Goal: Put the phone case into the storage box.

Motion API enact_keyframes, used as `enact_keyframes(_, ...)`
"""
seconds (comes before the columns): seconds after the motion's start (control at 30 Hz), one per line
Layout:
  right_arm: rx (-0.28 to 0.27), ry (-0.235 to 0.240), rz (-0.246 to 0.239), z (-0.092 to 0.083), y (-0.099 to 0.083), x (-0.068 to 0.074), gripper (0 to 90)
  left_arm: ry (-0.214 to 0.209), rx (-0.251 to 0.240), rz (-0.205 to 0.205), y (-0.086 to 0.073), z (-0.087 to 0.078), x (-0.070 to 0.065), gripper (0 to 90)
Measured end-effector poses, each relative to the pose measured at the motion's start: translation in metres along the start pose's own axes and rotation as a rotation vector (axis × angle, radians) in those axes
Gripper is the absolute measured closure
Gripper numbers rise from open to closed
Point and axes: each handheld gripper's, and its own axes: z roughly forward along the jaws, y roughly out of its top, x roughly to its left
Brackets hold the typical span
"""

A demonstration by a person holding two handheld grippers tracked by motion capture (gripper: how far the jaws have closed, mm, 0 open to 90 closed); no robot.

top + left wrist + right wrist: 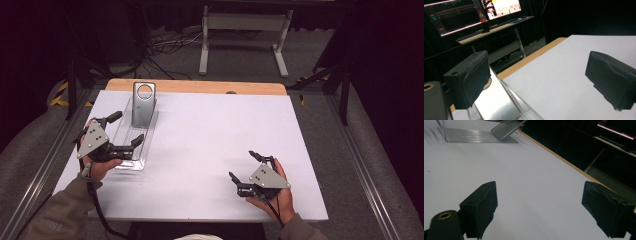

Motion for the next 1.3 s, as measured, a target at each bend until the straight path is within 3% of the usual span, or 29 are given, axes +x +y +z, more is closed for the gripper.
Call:
enact_keyframes(0.3, -0.004, -0.024, 0.004, -0.002, 0.0, 0.0, 13.6, -0.027, 0.01, -0.016, -0.006, -0.016, -0.01, 6.0)
enact_keyframes(0.5, -0.008, -0.03, 0.003, -0.003, 0.001, -0.001, 13.6, -0.053, 0.014, 0.001, -0.007, -0.017, -0.021, 6.2)
enact_keyframes(0.57, -0.013, -0.029, 0.002, -0.004, 0.002, 0.0, 13.6, -0.065, 0.003, -0.018, -0.007, -0.018, -0.025, 6.2)
enact_keyframes(0.63, -0.016, -0.028, 0.0, -0.004, 0.002, 0.0, 13.5, -0.064, 0.01, -0.005, -0.008, -0.018, -0.029, 6.0)
enact_keyframes(0.9, -0.034, -0.02, 0.008, -0.006, 0.005, 0.001, 13.4, -0.079, -0.005, -0.013, -0.01, -0.021, -0.046, 7.3)
enact_keyframes(1.03, -0.038, -0.008, 0.013, -0.005, 0.005, 0.002, 13.4, -0.093, 0.008, -0.019, -0.013, -0.019, -0.053, 6.9)
enact_keyframes(1.3, -0.024, -0.002, 0.002, -0.004, 0.0, 0.001, 13.0, -0.145, 0.104, -0.056, -0.032, -0.014, -0.075, 3.9)
